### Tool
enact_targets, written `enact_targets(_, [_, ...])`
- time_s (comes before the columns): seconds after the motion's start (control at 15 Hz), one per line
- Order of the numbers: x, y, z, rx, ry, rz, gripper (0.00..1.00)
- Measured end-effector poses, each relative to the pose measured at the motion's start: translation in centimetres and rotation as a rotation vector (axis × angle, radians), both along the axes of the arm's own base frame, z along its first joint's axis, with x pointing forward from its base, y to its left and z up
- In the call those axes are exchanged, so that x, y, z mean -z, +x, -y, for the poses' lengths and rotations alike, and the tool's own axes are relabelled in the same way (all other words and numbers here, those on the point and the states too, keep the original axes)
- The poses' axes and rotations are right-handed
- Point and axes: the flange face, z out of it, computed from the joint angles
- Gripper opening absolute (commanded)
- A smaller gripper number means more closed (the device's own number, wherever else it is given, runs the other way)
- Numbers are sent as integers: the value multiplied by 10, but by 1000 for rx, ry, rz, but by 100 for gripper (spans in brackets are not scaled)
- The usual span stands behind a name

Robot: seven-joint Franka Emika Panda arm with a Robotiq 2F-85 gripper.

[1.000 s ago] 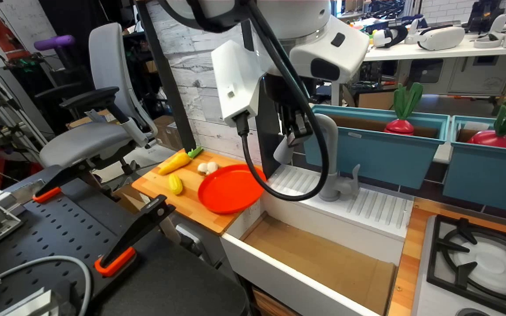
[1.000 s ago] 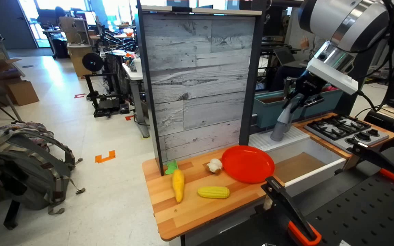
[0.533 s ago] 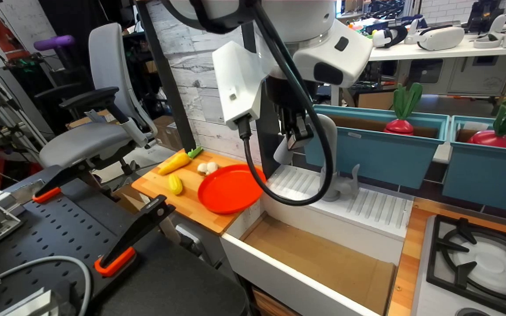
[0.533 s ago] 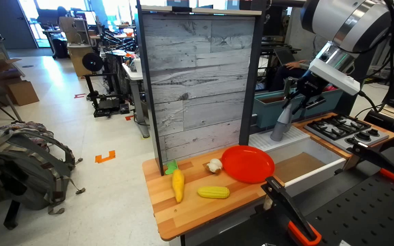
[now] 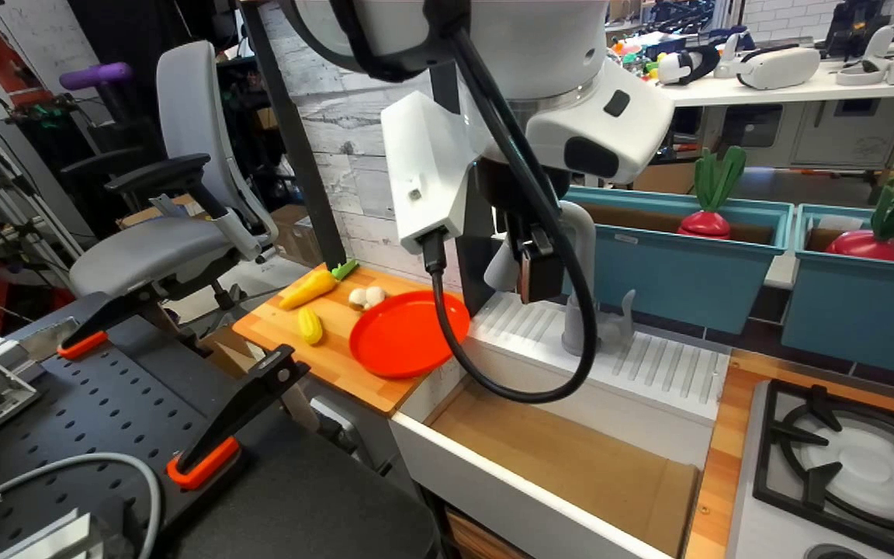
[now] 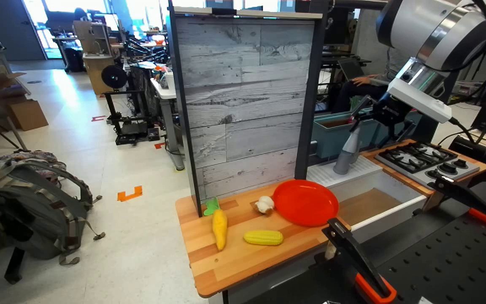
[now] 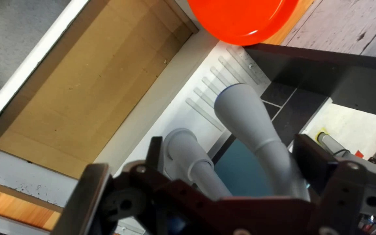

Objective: Move the carrot plushie away from you, then turn the tap nozzle to the right, finally, put the doll on the orange plate

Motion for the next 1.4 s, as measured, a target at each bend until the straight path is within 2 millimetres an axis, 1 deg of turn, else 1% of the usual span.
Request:
enact_targets(0.47, [-2, 0, -2, -2, 2, 2, 100])
enact_targets(0.67, [-9, -3, -5, -3, 1, 4, 100])
enact_targets(0.8, [-17, -13, -7, -7, -8, 4, 100])
enact_targets(1.07, [-29, -45, -19, -59, -38, -7, 100])
enact_targets(1.27, [-31, -67, -38, -123, -73, -14, 100])
enact_targets(1.4, [-32, -72, -55, -151, -106, -13, 100])
